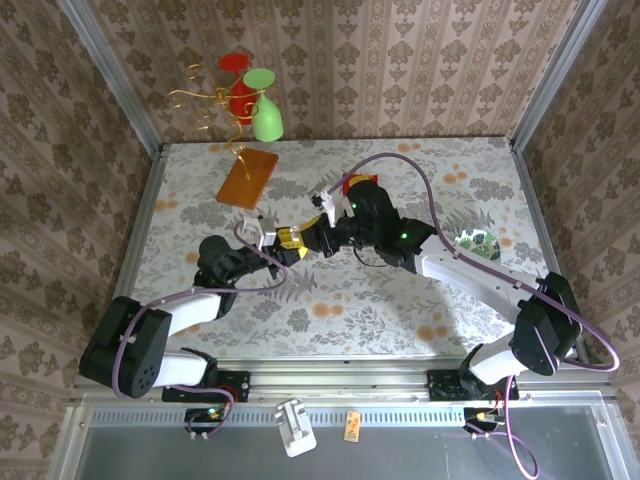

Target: Insert wireless bluetooth earbuds into charging case

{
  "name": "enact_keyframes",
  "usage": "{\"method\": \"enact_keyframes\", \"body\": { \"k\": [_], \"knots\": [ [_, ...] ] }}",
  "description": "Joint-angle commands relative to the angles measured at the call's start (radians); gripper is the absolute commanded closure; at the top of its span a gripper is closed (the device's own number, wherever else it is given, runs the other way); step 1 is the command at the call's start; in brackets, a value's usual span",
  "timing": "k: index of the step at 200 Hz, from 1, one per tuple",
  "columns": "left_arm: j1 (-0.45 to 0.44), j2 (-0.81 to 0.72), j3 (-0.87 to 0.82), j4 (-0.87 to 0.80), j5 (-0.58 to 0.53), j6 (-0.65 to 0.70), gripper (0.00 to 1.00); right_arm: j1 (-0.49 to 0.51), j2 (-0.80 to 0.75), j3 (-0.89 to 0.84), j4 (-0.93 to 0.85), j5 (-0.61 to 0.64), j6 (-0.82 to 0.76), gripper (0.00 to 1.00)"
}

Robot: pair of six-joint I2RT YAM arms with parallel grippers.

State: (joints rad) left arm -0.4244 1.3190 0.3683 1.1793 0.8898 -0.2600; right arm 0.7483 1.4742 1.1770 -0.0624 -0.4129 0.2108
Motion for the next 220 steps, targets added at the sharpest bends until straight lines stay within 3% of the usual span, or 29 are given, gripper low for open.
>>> {"method": "enact_keyframes", "body": {
  "k": [1,19,50,112,147,189,220],
  "knots": [
    [-0.001,-0.038,0.069,0.097,0.055,-0.042,0.91,0.009,0.015,0.007,-0.092,-0.103,-0.055,0.82],
    [-0.001,-0.040,0.072,0.099,0.058,-0.037,0.91,0.008,0.027,0.021,-0.112,-0.117,-0.065,0.82],
    [-0.003,-0.050,0.062,0.098,0.037,0.011,0.91,0.009,0.061,0.079,-0.214,0.014,-0.037,0.77],
    [-0.007,-0.030,0.066,0.096,0.031,0.034,0.91,0.009,0.050,0.106,-0.232,0.135,0.034,0.75],
    [-0.007,-0.024,0.067,0.096,0.033,0.042,0.91,0.009,0.043,0.139,-0.247,0.169,0.050,0.65],
    [-0.008,-0.017,0.061,0.093,0.029,0.055,0.91,0.008,0.007,0.137,-0.246,0.185,0.058,0.60],
    [-0.008,-0.006,0.063,0.084,0.025,0.071,0.91,0.009,-0.021,0.140,-0.253,0.209,0.062,0.49]
  ]
}}
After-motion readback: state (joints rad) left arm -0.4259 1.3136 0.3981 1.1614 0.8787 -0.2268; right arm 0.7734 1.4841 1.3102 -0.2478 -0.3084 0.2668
